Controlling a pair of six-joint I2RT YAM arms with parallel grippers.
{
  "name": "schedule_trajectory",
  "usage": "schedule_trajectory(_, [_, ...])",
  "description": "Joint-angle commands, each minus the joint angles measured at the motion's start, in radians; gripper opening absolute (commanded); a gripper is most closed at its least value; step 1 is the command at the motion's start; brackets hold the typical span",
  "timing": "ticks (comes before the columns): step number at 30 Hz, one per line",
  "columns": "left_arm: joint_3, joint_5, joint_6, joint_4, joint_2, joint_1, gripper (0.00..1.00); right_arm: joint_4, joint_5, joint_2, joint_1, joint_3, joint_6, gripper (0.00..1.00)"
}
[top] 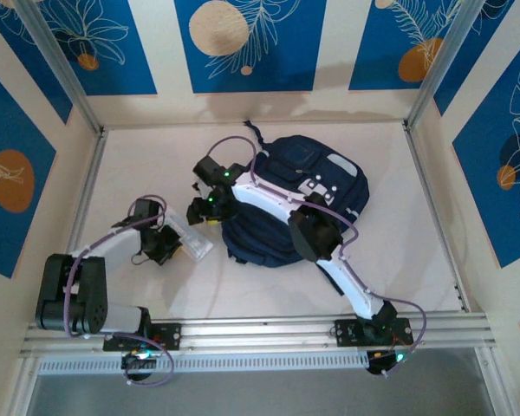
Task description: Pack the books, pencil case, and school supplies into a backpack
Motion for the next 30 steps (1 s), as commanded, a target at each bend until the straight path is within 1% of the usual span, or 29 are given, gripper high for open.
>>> schedule_trajectory(1, [-0.037,-0.009,0.015,0.006,0.045,0.027,0.07,-0.123,0.046,0.062,0.015,0.075,-0.015,0.57])
schedule_trajectory(3, [-0.036,0.010,0.016,0.028,0.086,0.028,0.07,-0.160,0.089,0.085,0.022,0.106,-0.017,0.59])
schedule_trajectory(6, [-0.035,0.032,0.012,0.049,0.129,0.028,0.05,-0.166,0.061,0.109,0.023,0.114,-0.014,0.60])
schedule_trajectory(9, [-0.034,0.042,0.009,0.054,0.140,0.028,0.04,-0.166,-0.074,0.151,0.017,0.134,-0.018,0.62])
schedule_trajectory(11, [-0.035,0.042,0.015,0.051,0.133,0.028,0.03,-0.213,-0.126,0.190,0.019,0.188,-0.039,0.62])
schedule_trajectory(13, [-0.035,0.041,0.020,0.048,0.122,0.028,0.03,-0.206,-0.196,0.200,0.023,0.192,-0.061,0.59])
schedule_trajectory(17, [-0.039,0.041,0.025,0.046,0.115,0.028,0.02,-0.138,-0.347,0.190,0.033,0.165,-0.034,0.54])
schedule_trajectory(21, [-0.040,0.050,0.030,0.044,0.115,0.027,0.00,-0.110,-0.409,0.182,0.035,0.169,-0.003,0.49])
schedule_trajectory(22, [-0.040,0.050,0.035,0.041,0.112,0.027,0.00,-0.105,-0.426,0.180,0.033,0.172,0.009,0.47])
schedule_trajectory(24, [-0.038,0.049,0.041,0.035,0.104,0.028,0.00,-0.117,-0.412,0.173,0.029,0.181,0.018,0.42])
schedule_trajectory(27, [-0.036,0.063,0.035,0.027,0.081,0.028,0.01,-0.143,-0.355,0.155,0.019,0.186,0.014,0.26])
schedule_trajectory(29, [-0.027,0.081,0.027,0.003,0.049,0.027,0.03,-0.168,-0.290,0.132,0.010,0.178,0.014,0.19])
schedule_trajectory(30, [-0.020,0.092,0.022,-0.010,0.028,0.027,0.05,-0.173,-0.264,0.116,0.006,0.167,0.013,0.17])
